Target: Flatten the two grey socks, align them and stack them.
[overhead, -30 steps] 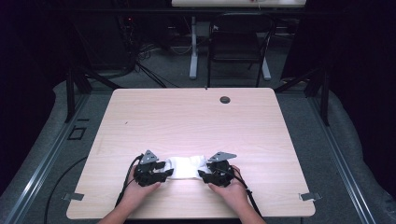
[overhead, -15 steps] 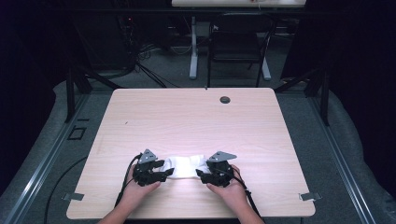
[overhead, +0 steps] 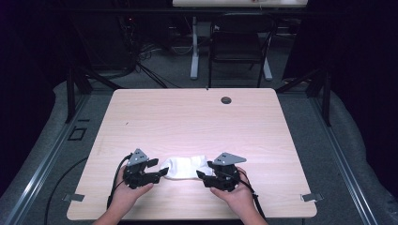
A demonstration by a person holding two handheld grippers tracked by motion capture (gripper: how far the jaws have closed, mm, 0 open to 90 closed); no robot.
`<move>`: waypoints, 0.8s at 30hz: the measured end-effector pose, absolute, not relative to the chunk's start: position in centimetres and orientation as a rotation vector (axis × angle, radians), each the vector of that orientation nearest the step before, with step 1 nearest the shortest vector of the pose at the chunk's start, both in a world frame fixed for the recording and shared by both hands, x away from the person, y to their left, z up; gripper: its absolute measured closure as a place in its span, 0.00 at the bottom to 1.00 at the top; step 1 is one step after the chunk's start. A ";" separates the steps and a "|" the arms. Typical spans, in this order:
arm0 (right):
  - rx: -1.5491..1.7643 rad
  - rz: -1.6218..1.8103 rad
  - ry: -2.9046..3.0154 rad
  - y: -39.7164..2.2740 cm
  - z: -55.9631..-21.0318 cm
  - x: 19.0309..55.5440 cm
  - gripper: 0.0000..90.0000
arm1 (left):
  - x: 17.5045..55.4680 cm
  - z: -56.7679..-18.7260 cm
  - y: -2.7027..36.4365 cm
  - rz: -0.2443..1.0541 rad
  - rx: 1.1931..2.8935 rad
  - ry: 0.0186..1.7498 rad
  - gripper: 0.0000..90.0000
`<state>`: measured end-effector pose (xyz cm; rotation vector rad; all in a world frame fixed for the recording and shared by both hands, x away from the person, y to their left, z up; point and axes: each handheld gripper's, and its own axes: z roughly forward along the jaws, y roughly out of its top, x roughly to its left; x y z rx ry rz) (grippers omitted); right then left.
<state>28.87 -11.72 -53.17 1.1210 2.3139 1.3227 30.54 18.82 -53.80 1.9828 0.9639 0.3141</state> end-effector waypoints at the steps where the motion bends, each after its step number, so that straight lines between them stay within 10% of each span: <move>1: 1.125 1.336 2.314 -11.8 -53.1 28.6 0.53 | 30.4 -53.7 19.0 0.315 1.986 0.965 0.45; 24: 1.171 1.239 2.253 -15.6 -57.0 27.4 0.58 | 30.0 -56.3 22.1 0.372 2.038 1.036 0.45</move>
